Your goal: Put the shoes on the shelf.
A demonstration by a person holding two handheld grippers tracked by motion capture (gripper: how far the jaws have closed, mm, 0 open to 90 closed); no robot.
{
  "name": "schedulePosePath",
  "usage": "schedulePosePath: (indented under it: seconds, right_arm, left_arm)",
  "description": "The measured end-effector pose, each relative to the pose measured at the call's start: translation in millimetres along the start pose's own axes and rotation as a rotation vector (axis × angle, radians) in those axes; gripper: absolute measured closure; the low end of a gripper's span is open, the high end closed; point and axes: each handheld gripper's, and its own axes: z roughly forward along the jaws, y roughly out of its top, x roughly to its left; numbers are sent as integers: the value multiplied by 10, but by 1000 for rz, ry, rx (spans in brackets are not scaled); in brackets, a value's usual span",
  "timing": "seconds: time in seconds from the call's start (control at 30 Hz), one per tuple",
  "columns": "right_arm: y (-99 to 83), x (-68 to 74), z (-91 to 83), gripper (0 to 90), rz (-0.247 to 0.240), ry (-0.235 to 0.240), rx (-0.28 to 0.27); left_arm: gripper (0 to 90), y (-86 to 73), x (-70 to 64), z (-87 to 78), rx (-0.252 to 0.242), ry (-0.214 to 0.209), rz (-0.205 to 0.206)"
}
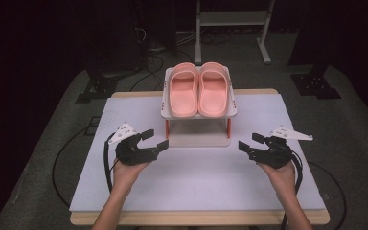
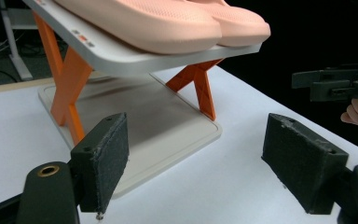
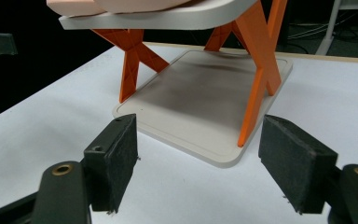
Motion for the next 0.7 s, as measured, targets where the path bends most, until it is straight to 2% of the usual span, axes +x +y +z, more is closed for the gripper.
schedulePosePath:
  seconds: [0.37,0.7]
  right_arm:
    - [-144,-52,-62,268,9,-10,1]
    - [-306,-89,-98,267,30,-5,5]
  left_arm:
    - [198,-182,72,-113,-15,22,-27]
    - [192,-316,27,-191,-19,35,-5]
